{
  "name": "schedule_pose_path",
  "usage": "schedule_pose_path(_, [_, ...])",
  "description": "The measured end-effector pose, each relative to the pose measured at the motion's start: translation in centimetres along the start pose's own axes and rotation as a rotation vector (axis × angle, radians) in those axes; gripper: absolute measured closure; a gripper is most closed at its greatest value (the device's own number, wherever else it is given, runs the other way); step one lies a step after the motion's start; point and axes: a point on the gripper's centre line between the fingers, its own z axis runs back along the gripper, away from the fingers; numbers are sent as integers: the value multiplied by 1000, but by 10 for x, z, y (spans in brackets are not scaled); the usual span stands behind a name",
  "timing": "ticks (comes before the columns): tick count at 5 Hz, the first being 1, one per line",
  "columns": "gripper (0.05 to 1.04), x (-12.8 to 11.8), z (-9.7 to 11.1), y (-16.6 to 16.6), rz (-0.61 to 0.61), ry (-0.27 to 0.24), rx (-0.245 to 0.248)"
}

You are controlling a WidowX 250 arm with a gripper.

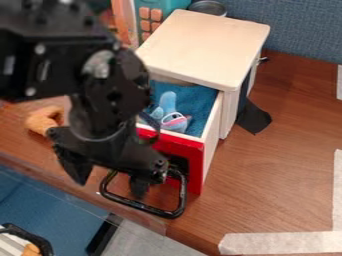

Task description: Close the drawer

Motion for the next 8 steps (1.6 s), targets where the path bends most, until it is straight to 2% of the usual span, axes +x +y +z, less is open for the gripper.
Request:
schedule_pose_path(1, [83, -10, -11, -5, -31, 18, -19])
schedule_pose_path(2, [83, -17, -13, -8, -39, 4, -80])
schedule_pose_path(3, [83, -25, -23, -9, -51, 26, -101])
schedule_pose_path(5, [83, -34, -43, -12, -85, 79, -85])
schedule_pose_path(8, [83, -29, -67, -4, -84, 118, -55])
